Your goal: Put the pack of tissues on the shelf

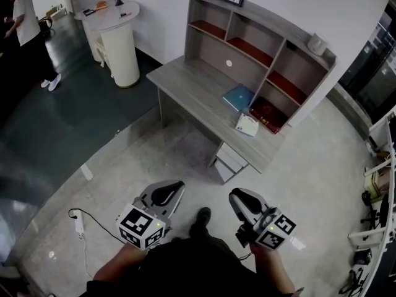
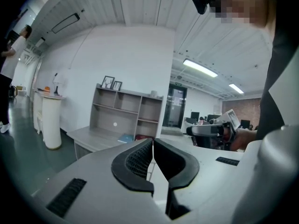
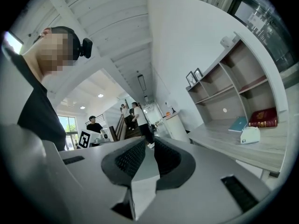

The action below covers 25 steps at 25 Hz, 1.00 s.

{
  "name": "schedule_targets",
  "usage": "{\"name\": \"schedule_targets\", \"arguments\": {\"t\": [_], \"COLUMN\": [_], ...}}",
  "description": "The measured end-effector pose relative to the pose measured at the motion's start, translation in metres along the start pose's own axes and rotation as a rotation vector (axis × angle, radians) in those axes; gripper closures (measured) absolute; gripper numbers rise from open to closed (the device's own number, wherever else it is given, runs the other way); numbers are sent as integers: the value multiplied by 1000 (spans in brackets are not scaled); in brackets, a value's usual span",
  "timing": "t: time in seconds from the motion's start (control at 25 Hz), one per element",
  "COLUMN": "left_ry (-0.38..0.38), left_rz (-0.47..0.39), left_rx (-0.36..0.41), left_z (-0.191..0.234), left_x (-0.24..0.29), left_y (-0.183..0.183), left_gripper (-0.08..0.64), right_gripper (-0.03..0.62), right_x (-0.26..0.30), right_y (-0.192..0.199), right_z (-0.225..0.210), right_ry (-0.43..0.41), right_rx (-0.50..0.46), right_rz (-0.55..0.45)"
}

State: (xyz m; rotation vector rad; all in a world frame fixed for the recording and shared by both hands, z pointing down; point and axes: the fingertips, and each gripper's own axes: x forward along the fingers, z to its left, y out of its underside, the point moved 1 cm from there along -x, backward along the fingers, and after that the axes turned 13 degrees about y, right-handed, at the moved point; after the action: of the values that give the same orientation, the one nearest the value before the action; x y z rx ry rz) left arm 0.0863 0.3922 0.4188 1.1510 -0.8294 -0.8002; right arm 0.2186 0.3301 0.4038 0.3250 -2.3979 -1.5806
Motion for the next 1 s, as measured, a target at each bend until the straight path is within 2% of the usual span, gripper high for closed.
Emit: {"name": "schedule_targets", "arguments": {"t": [0.48,0.72,1.0], "left_ry": [-20,-23,15], "left_rz": [24,26,40], "left_rx": [-3,-17,-15], "left_z": [63,77,109], "left_x": [120,158,196], "left_y": [-47,-55,-58], "left_gripper": [538,538,538], "right_gripper": [571,571,569], "right_x": [49,61,87], "right_y": [-57,-72,-74], "right_z": [-123,-162,-200], "right_ry": [-4,-1,43], "right_rx": [20,5,2], "right_rz": [-3,7,36]}}
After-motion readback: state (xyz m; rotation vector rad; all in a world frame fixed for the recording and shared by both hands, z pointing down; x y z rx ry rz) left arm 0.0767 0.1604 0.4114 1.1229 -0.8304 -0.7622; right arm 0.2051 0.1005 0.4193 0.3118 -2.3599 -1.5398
